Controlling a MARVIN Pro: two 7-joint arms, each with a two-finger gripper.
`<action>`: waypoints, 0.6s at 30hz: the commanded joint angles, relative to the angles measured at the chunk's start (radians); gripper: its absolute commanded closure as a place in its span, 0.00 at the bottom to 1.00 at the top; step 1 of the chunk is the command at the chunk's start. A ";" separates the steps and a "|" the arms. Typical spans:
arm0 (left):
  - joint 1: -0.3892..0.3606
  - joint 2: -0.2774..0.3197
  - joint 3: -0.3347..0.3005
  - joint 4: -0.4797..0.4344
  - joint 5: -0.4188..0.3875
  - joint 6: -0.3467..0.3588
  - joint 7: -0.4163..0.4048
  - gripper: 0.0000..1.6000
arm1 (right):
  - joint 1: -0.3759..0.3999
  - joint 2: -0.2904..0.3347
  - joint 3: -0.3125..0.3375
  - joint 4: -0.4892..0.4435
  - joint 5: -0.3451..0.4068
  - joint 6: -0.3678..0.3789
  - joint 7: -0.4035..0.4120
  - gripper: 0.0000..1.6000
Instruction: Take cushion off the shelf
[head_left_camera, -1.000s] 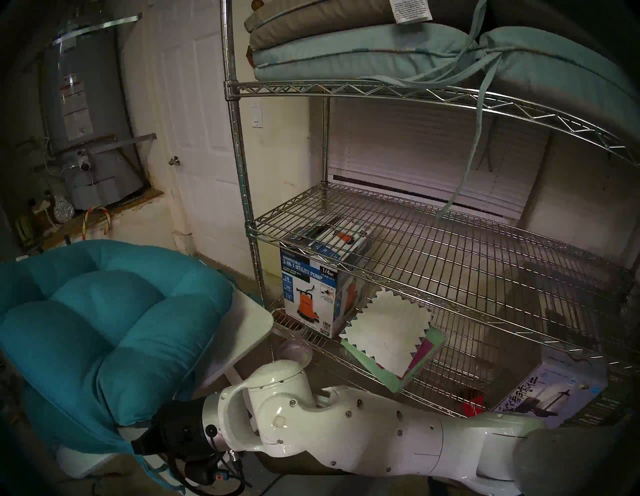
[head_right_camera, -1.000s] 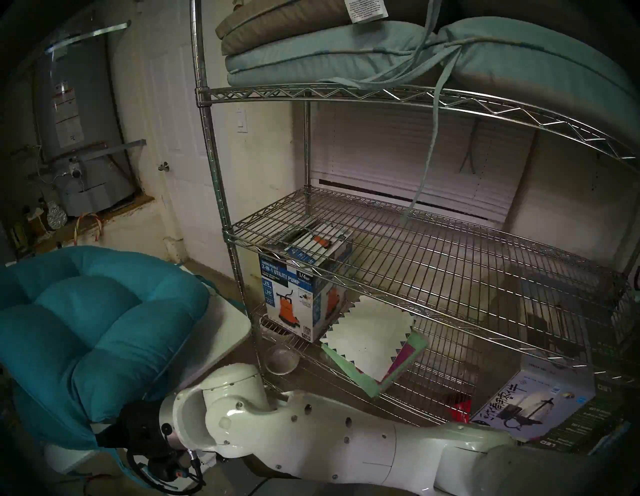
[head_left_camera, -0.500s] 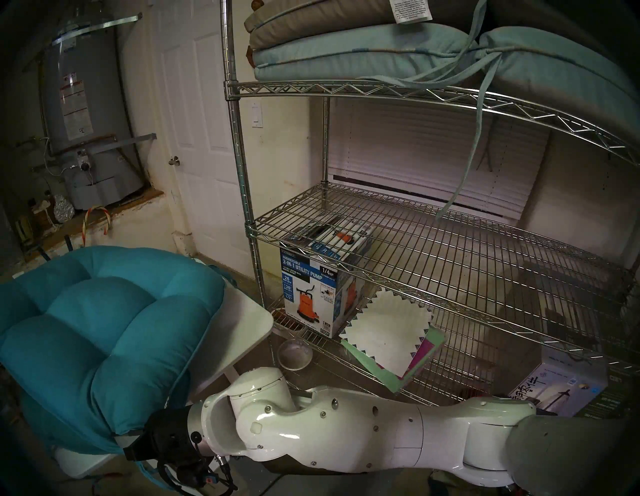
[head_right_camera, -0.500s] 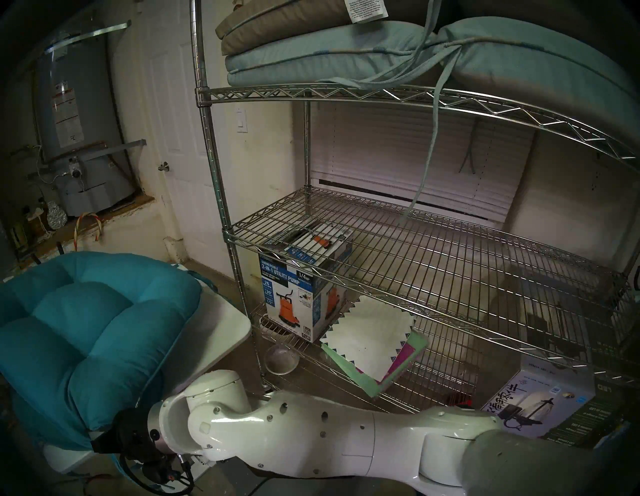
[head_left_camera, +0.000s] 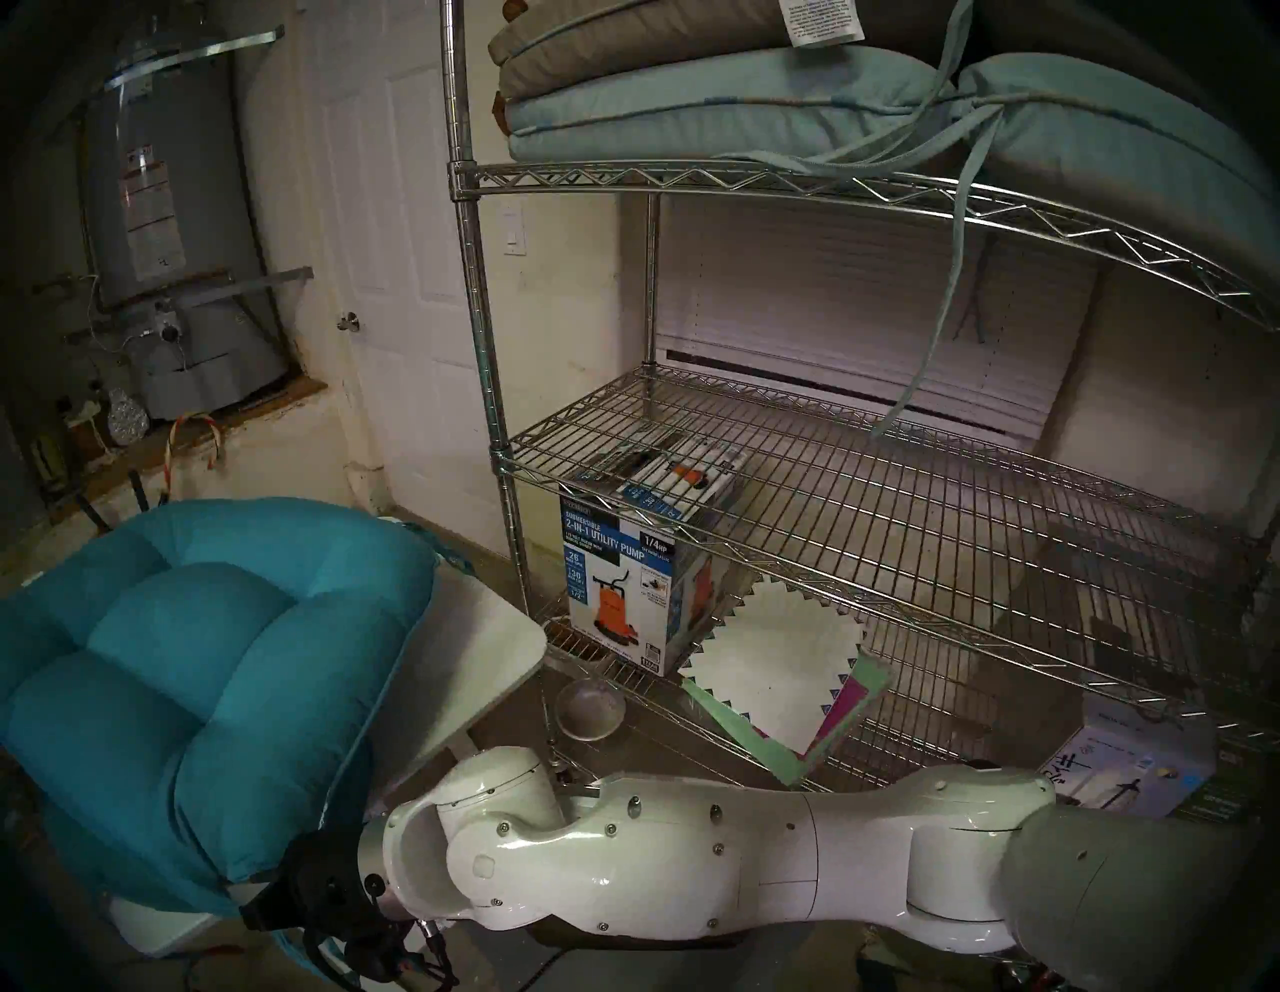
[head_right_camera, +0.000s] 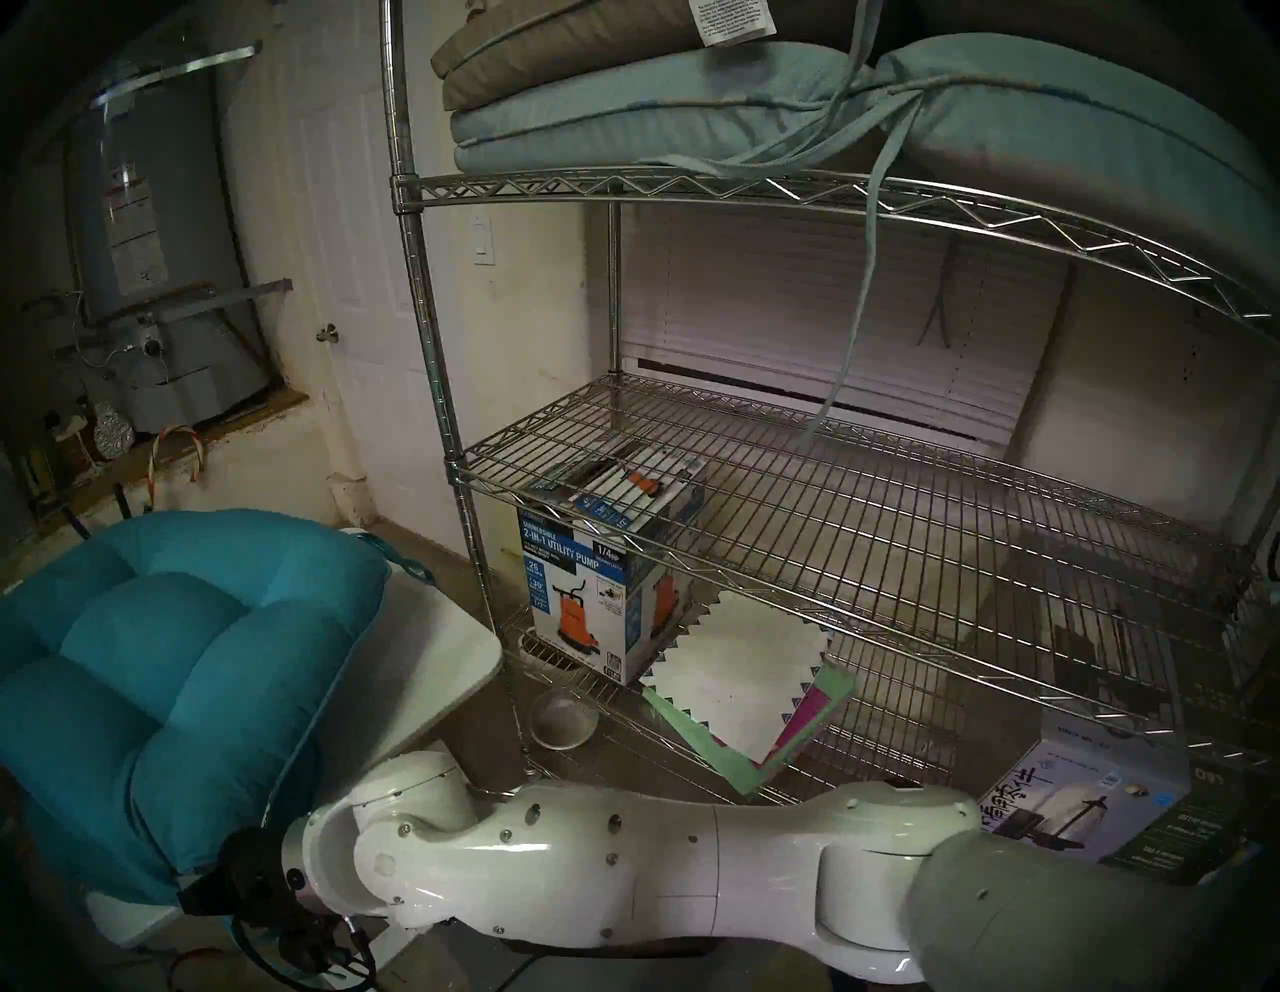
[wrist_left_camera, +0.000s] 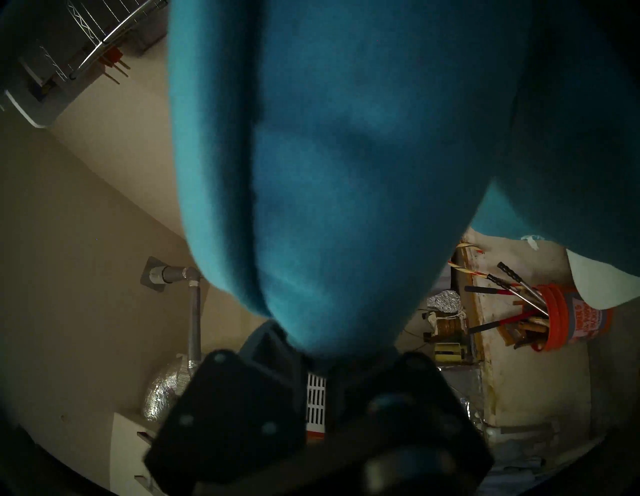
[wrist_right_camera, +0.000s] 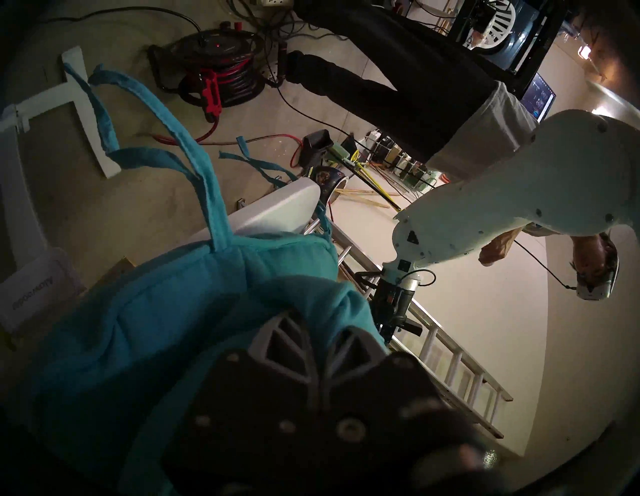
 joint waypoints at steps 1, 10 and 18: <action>-0.006 -0.010 0.000 0.012 -0.011 0.000 0.019 1.00 | 0.031 -0.054 -0.053 0.015 0.039 0.026 -0.001 1.00; -0.021 -0.040 0.027 0.057 -0.003 0.000 0.016 1.00 | 0.062 -0.074 -0.096 0.035 0.077 0.068 -0.001 1.00; -0.039 -0.063 0.056 0.101 -0.002 0.000 0.018 1.00 | 0.097 -0.093 -0.135 0.046 0.119 0.113 0.000 1.00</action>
